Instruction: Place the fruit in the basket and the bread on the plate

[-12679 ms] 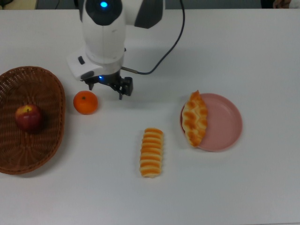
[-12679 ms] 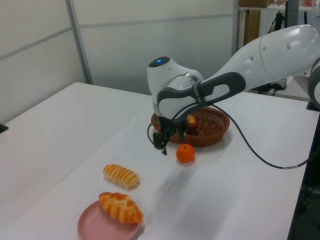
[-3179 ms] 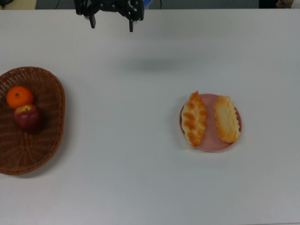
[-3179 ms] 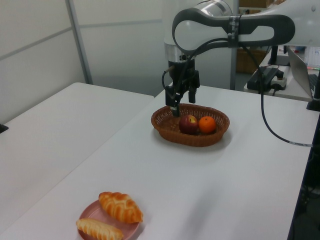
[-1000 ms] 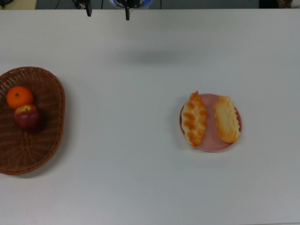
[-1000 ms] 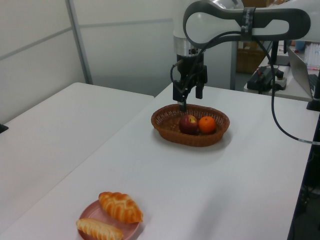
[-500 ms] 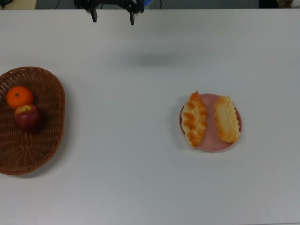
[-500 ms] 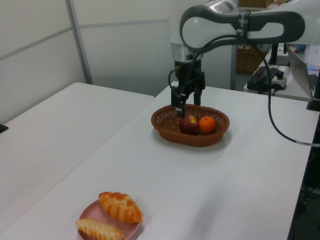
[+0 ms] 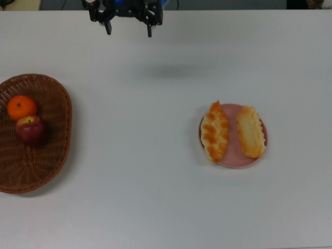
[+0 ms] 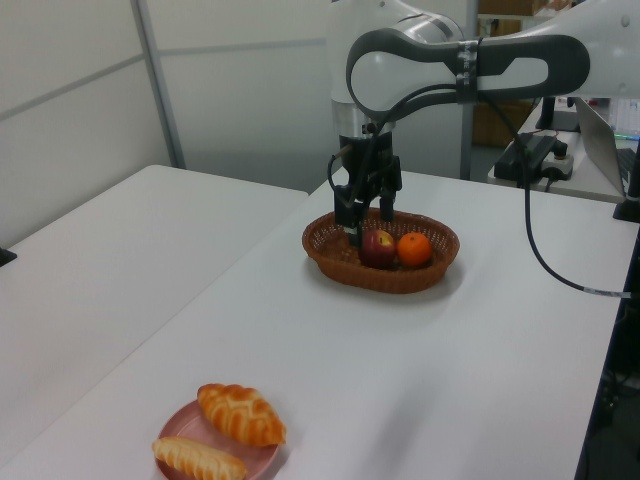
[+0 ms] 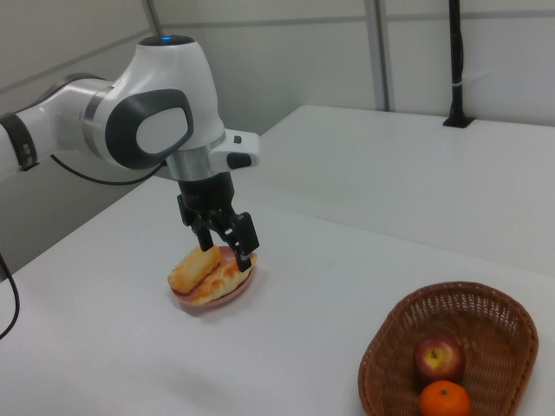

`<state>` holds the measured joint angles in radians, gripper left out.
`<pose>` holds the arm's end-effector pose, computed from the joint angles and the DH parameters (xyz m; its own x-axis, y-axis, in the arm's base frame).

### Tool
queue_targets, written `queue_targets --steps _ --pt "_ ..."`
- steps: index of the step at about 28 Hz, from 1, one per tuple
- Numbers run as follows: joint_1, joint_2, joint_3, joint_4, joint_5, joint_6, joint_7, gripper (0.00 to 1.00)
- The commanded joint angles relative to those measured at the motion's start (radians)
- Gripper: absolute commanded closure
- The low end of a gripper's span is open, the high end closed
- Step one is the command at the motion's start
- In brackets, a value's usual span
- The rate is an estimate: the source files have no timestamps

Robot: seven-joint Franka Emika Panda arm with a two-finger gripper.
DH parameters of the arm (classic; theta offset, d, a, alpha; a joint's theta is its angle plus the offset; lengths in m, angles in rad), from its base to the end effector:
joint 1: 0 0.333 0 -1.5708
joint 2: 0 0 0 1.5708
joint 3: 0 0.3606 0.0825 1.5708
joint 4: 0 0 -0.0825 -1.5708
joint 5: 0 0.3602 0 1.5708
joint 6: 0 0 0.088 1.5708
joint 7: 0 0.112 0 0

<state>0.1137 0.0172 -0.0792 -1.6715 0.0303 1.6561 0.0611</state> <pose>0.5399 0.0222 0.6169 0.9990 -0.0292 -0.0343 -0.0301 -0.9992 -0.0267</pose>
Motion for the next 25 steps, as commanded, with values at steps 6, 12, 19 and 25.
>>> queue_targets --steps 6,12,19,25 --pt "0.012 -0.005 -0.014 0.006 0.023 0.011 -0.014 0.0" --pt "0.011 -0.022 -0.017 0.007 0.008 0.013 0.02 0.0" --pt "0.004 -0.052 -0.024 0.007 -0.046 0.011 0.042 0.0" --pt "0.004 -0.054 -0.024 0.009 -0.058 0.01 0.042 0.0"
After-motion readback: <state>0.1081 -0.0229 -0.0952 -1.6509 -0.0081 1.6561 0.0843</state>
